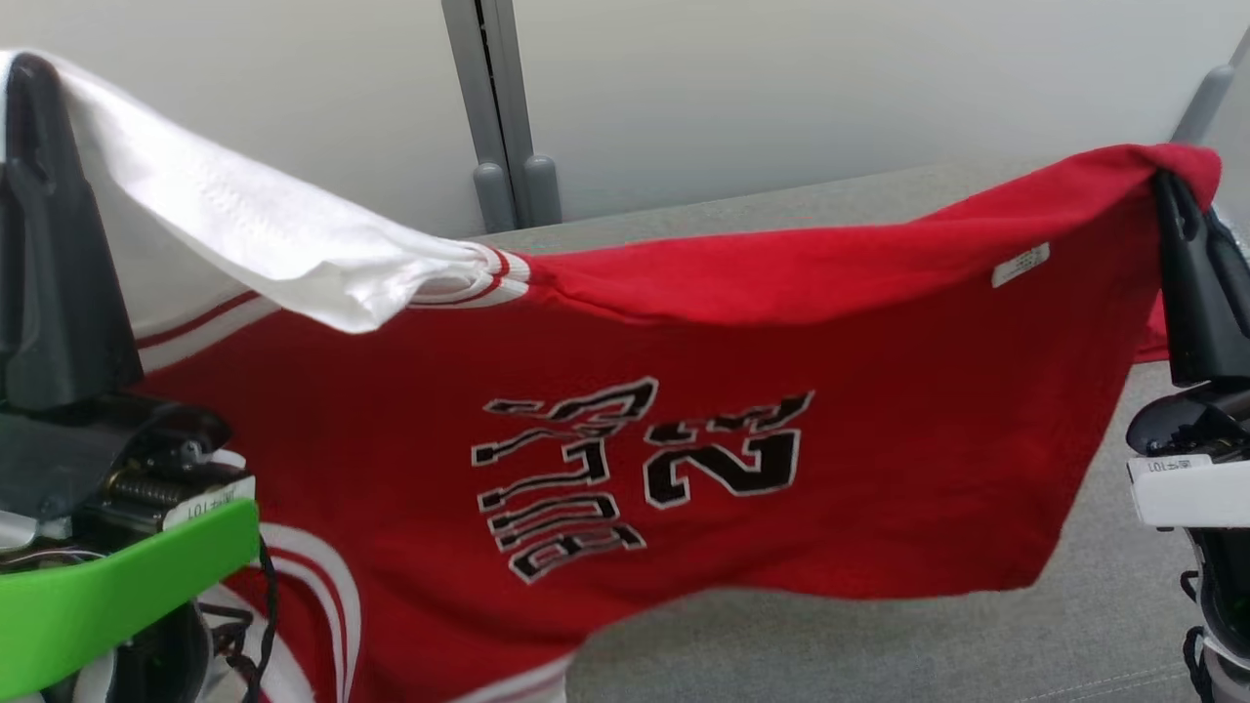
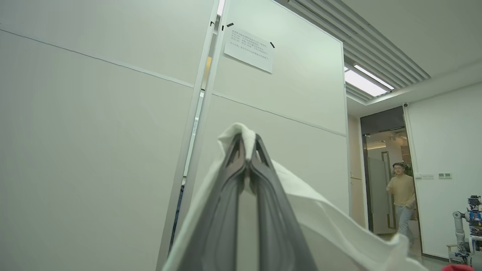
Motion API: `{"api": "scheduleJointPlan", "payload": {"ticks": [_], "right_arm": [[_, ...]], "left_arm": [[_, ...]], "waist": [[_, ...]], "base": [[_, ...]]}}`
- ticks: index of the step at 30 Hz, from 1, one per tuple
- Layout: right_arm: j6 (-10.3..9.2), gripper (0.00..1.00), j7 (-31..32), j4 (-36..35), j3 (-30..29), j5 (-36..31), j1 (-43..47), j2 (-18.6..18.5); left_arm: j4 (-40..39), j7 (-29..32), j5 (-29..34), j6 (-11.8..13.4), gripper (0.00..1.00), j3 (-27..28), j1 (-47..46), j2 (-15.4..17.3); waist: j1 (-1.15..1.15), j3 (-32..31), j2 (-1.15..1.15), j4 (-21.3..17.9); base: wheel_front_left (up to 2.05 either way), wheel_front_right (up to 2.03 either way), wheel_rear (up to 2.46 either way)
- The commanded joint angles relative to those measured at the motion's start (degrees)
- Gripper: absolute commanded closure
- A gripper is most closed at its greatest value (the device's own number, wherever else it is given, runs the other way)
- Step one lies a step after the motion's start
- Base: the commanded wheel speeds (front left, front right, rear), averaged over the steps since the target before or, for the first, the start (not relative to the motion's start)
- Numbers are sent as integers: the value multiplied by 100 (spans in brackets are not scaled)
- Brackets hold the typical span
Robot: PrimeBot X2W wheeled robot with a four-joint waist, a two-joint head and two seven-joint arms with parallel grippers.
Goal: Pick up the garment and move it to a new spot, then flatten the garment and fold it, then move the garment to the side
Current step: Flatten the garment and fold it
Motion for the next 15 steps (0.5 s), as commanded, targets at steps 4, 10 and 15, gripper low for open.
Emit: {"api": "scheduleJointPlan", "payload": {"ticks": [4,10,15], "right_arm": [[1,100,375,-277,-99,-95,15,160],[1,100,548,387,135,-111,-853,276],[1,100,303,1704,336,-344,-2593,137]], "left_arm": [[52,351,41,17,100,-30,-468,189],[949,644,-210,-76,100,-106,-1412,202],[2359,626,-61,-261,100,-179,-2964,242]], "waist": [[0,226,0,-6],[0,963,0,58],[0,1695,0,160]], "base": [[0,0,0],[0,0,0],[0,0,0]]}}
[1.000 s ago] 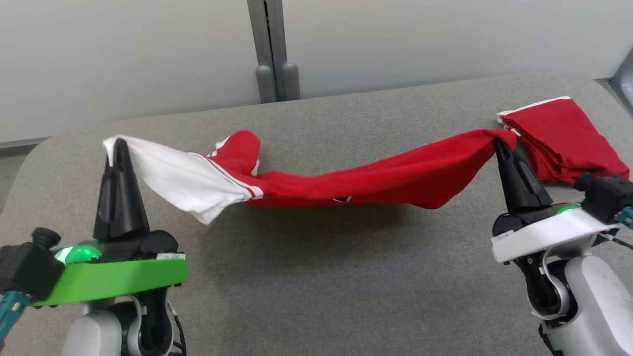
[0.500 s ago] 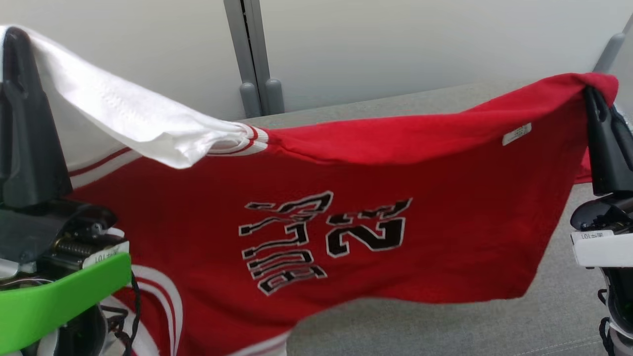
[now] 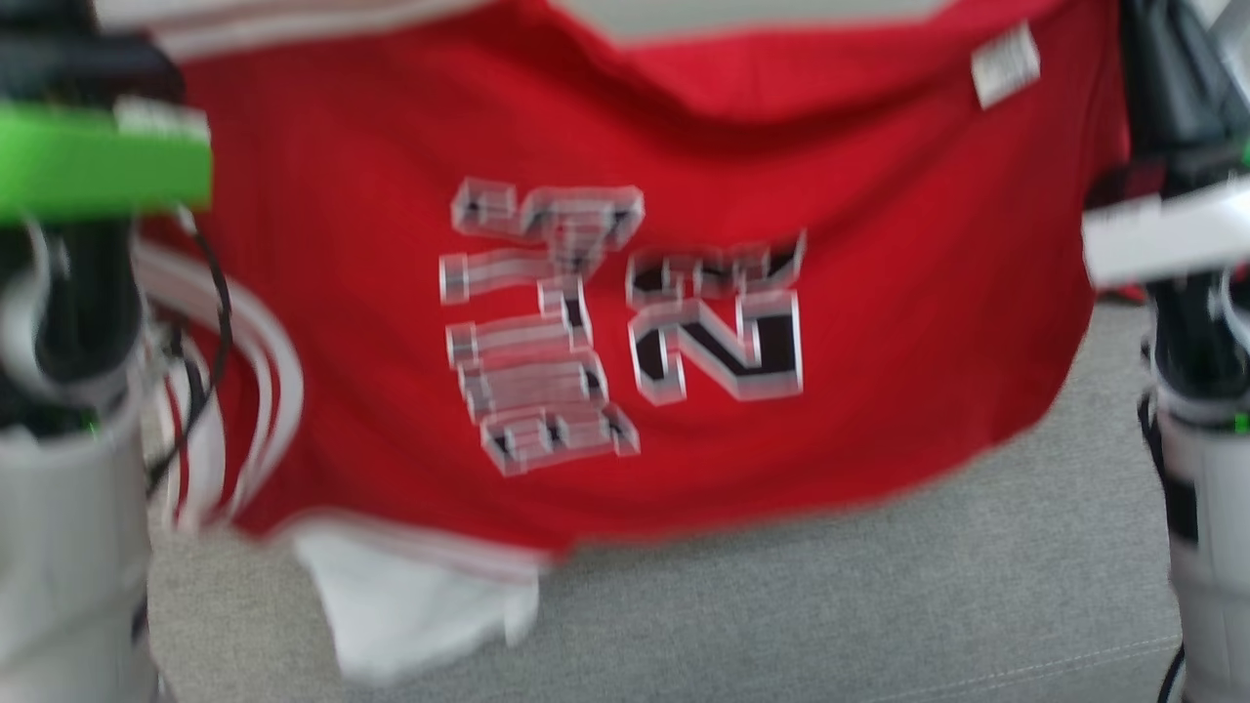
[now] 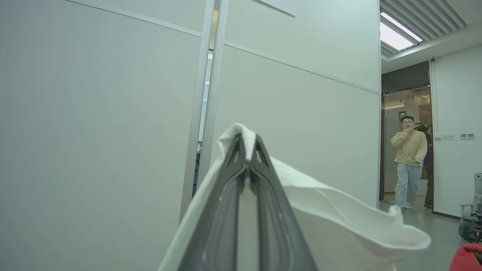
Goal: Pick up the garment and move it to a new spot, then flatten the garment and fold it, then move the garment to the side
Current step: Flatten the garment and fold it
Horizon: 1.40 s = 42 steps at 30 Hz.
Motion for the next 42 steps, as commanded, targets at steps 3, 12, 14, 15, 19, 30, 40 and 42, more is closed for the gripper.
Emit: {"api": "scheduleJointPlan", "payload": {"ticks": [3,12,14,15,19,30,40,42], "right_arm": [[1,100,-345,1062,182,-298,-1424,-5],[1,100,-1678,4359,331,-1455,-4297,350],[1,100,-1906,4970,290,-1668,-4611,429],[1,100,-1989,5208,278,-1723,-4700,469],[1,100,-2218,6101,278,-1851,-4799,609],[1,100,-2309,6640,568,-1387,-4059,684],[0,100,-2310,6166,1341,98,-3011,393],[0,100,-2310,6009,1487,365,-2745,297]], "left_arm": [[1091,-224,301,-111,100,-58,-1293,40],[3989,-1395,1102,-237,100,-429,-3700,-133],[4464,-1696,1158,-192,100,-449,-3919,-247],[4667,-1816,1141,-188,100,-448,-3933,-301],[5347,-2228,986,-263,100,-359,-3767,-468],[5596,-2477,616,-770,100,89,-2763,-546],[4178,-2476,210,-1080,100,683,-924,-417],[3836,-2477,160,-1089,100,756,-366,-380]], "waist": [[0,1008,0,153],[0,1559,0,234],[0,1733,0,310],[0,1808,0,346],[0,2144,0,466],[0,2537,0,591],[0,1904,0,418],[0,1709,0,394]], "base": [[0,0,0],[0,0,0],[0,0,0],[0,0,0],[0,0,0],[0,0,0],[0,0,0],[0,0,0]]}}
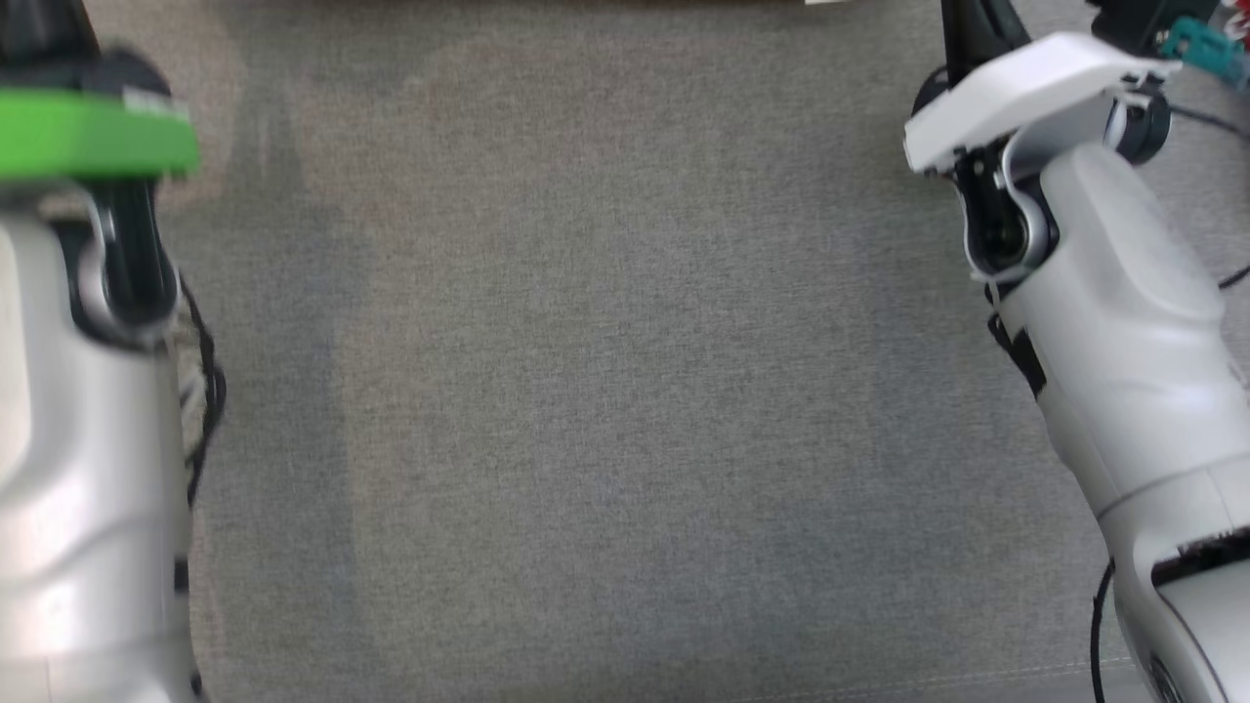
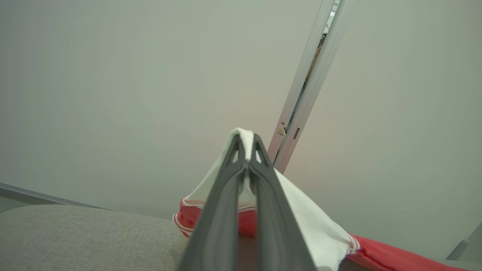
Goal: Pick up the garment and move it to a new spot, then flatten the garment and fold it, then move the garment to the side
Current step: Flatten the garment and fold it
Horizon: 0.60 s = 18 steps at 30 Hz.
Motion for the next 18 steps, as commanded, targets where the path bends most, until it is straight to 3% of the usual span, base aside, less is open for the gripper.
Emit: {"api": "scheduleJointPlan", "payload": {"ticks": [1,8,18], "right_arm": [[-3,100,-21,-93,61,125,217,-96],[-3,100,-20,-858,263,727,1505,-363],[-3,100,-20,-1912,29,920,3442,-494]], "left_arm": [[-149,-17,-126,-11,100,81,364,45],[-1236,-18,-257,-10,100,316,2435,-178],[-2199,-7,-159,152,100,22,4465,-486]], "waist": [[-1,-438,0,-123],[-1,-1309,0,-84],[-1,-2213,0,57]], "base": [[0,0,0],[0,0,0],[0,0,0]]}}
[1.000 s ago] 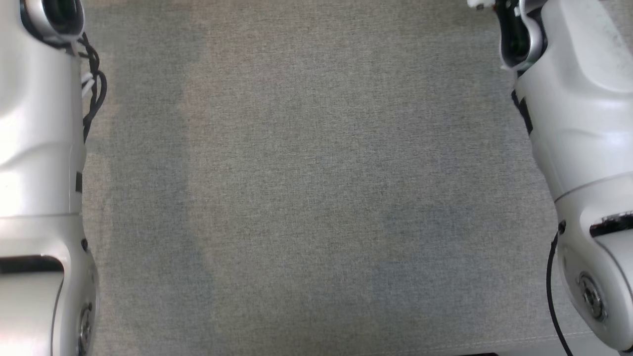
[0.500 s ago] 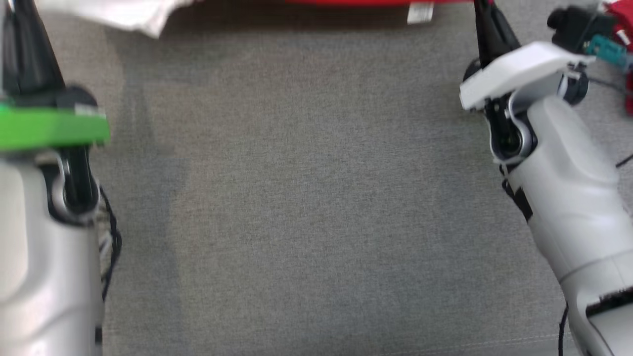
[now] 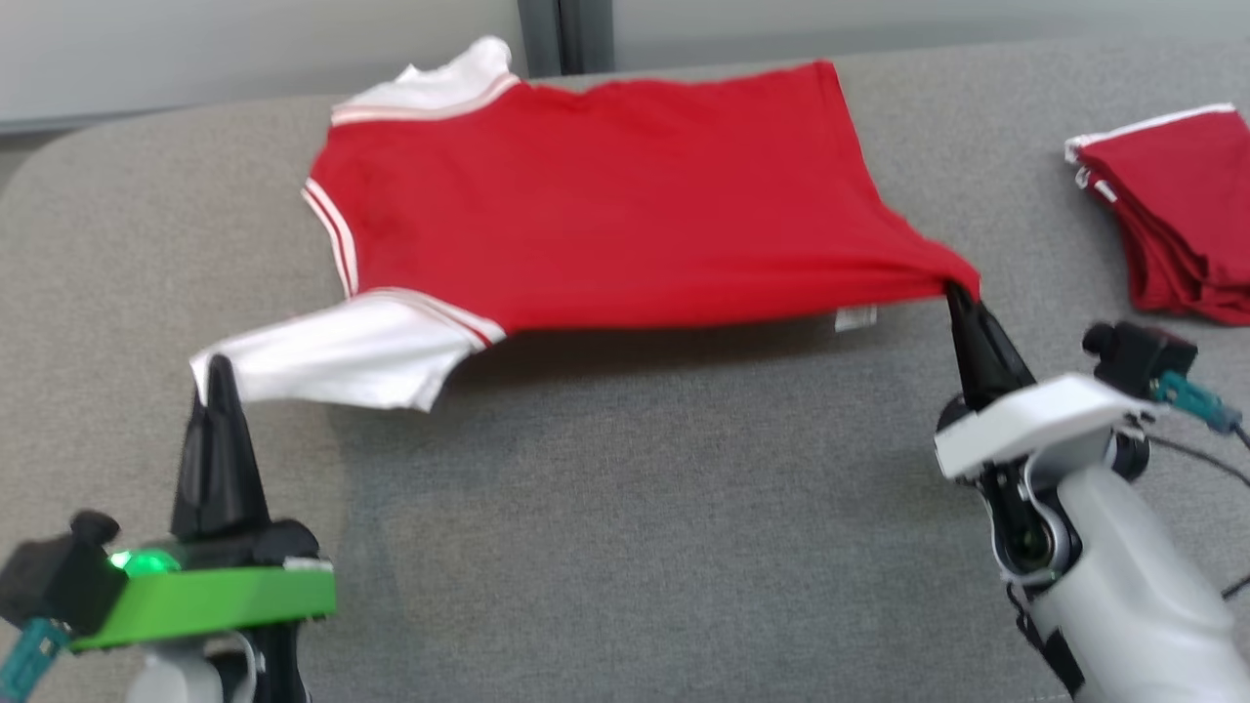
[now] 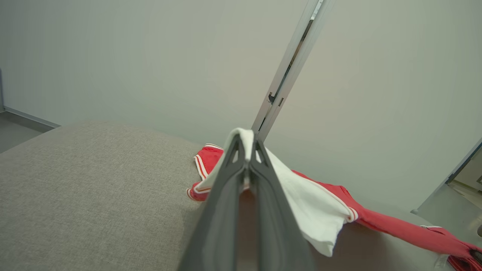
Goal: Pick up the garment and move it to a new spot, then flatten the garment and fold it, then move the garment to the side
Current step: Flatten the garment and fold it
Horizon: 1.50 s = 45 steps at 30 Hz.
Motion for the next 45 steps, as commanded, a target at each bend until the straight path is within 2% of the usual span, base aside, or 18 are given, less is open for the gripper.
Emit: {"api": "scheduleJointPlan", "payload": {"ticks": [1,10,17,23,31,41,45], "right_arm": [[-3,100,-16,-142,-87,-5,315,-13],[-3,100,117,-1064,-367,-164,1611,46],[-3,100,611,-1997,-808,-446,2515,132],[-2,100,1156,-2573,-1107,-671,3165,402],[-2,100,1393,-2260,-1229,-732,3289,700],[-1,100,1312,-1628,-1054,-634,3007,777],[-1,100,1285,-1512,-982,-396,2885,801]], "left_arm": [[-117,-15,38,50,100,-37,283,-27],[-895,63,29,256,100,-183,1442,-88],[-1638,248,112,449,100,-141,2305,13],[-1715,372,31,511,100,-148,2644,29],[-1033,420,55,396,100,-348,2548,45],[-375,413,-30,352,100,-460,2206,9],[-181,401,-177,297,100,-481,1897,-25]], "waist": [[0,-528,0,94],[0,-863,0,77],[0,-876,0,39],[0,-778,0,21],[0,-690,0,-15],[0,-567,0,27],[0,-523,0,23]], "base": [[0,0,0],[0,0,0],[0,0,0],[0,0,0],[0,0,0],[0,0,0],[0,0,0]]}}
